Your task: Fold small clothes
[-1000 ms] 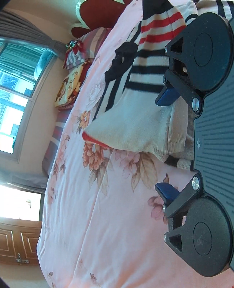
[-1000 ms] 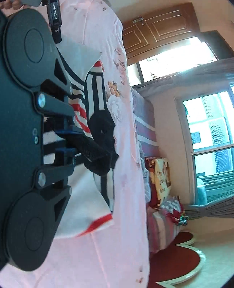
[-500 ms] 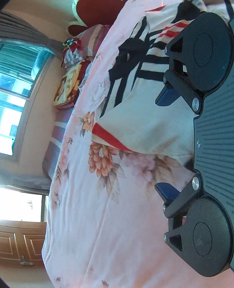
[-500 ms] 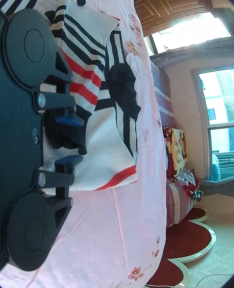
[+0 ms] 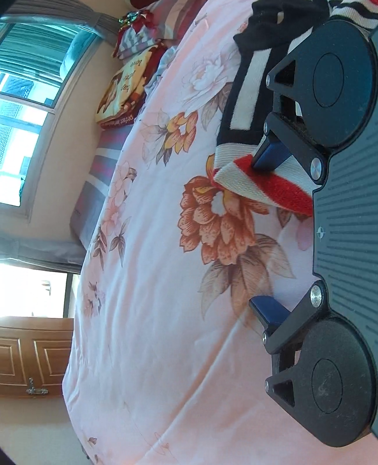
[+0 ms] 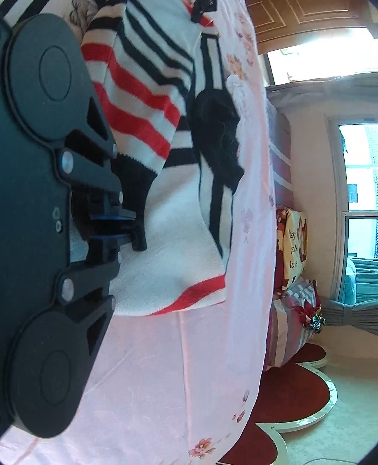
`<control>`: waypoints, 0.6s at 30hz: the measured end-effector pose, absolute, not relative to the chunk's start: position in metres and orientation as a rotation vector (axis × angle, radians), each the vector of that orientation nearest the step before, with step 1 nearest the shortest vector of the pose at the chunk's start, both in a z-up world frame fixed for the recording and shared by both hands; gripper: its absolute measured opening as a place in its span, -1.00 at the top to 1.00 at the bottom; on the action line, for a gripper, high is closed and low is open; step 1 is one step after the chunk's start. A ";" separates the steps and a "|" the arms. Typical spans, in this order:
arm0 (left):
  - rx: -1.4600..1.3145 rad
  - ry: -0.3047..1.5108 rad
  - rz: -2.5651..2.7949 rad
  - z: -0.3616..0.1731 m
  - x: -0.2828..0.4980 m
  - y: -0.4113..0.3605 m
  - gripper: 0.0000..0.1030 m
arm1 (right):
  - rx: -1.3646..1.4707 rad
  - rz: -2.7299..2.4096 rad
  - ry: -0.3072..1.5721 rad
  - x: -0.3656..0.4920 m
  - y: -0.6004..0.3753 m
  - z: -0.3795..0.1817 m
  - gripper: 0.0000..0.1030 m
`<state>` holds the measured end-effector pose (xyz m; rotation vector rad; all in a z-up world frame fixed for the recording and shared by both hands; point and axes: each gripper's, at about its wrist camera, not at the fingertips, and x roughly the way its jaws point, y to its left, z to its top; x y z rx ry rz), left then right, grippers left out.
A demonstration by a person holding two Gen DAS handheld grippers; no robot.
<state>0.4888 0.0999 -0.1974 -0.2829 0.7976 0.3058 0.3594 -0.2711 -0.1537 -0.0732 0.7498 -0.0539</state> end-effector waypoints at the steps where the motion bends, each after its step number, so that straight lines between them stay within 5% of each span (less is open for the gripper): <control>1: -0.289 0.800 0.306 -0.197 0.489 0.101 -0.77 | -0.078 -0.053 0.750 0.360 -0.271 -0.152 0.84; 9: -0.216 0.726 0.173 -0.163 0.418 0.087 -0.77 | -0.002 -0.024 0.658 0.336 -0.280 -0.113 0.61; 18: -0.149 0.766 0.085 -0.193 0.351 0.047 -0.89 | -0.111 0.027 0.782 0.340 -0.244 -0.144 0.65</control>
